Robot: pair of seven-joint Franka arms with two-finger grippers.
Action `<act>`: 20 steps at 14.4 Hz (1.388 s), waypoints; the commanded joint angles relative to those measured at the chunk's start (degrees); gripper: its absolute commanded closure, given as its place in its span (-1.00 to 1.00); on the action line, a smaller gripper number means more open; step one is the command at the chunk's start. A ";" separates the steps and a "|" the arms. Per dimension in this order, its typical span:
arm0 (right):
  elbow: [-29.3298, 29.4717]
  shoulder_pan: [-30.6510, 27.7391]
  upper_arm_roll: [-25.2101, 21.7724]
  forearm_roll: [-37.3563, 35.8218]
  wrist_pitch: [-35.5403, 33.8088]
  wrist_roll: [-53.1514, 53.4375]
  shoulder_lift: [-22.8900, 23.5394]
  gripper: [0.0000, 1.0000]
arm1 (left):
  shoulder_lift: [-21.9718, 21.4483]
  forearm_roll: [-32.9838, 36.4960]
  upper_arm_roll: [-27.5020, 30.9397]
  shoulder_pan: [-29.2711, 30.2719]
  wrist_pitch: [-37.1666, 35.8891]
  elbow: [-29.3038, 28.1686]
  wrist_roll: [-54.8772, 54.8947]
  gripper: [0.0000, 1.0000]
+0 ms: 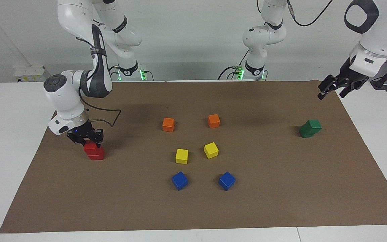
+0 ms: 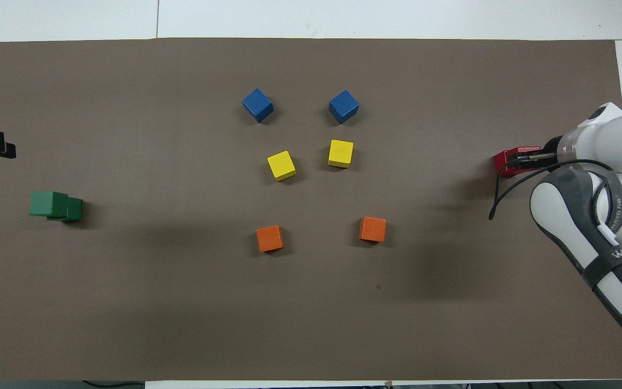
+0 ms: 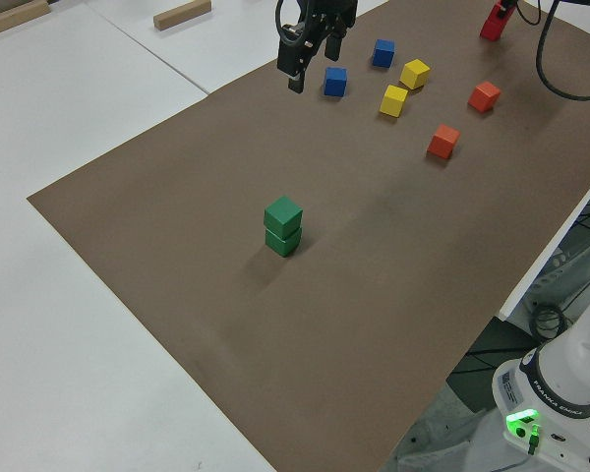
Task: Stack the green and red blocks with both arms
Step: 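Open the right gripper and withdraw it from the red cubes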
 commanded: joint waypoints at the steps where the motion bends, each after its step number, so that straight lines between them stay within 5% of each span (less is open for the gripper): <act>1: -0.61 -0.55 0.47 1.08 1.66 -1.68 0.19 1.00 | -1.35 0.82 0.55 -1.41 -1.42 -0.42 -0.91 -1.00; 5: -0.35 -0.46 0.47 0.91 1.75 -1.85 0.28 1.00 | -1.35 3.45 0.64 -4.31 -1.34 -0.33 -0.91 -1.00; 15: -0.35 -0.55 0.38 0.56 2.81 -1.77 0.45 -0.06 | -1.79 6.00 0.47 -5.20 -2.39 0.19 -0.83 -1.00; 20: -0.44 -0.55 0.38 0.56 2.90 -1.68 0.45 -0.16 | -1.87 5.04 0.73 -5.11 -2.13 0.72 -0.91 -1.00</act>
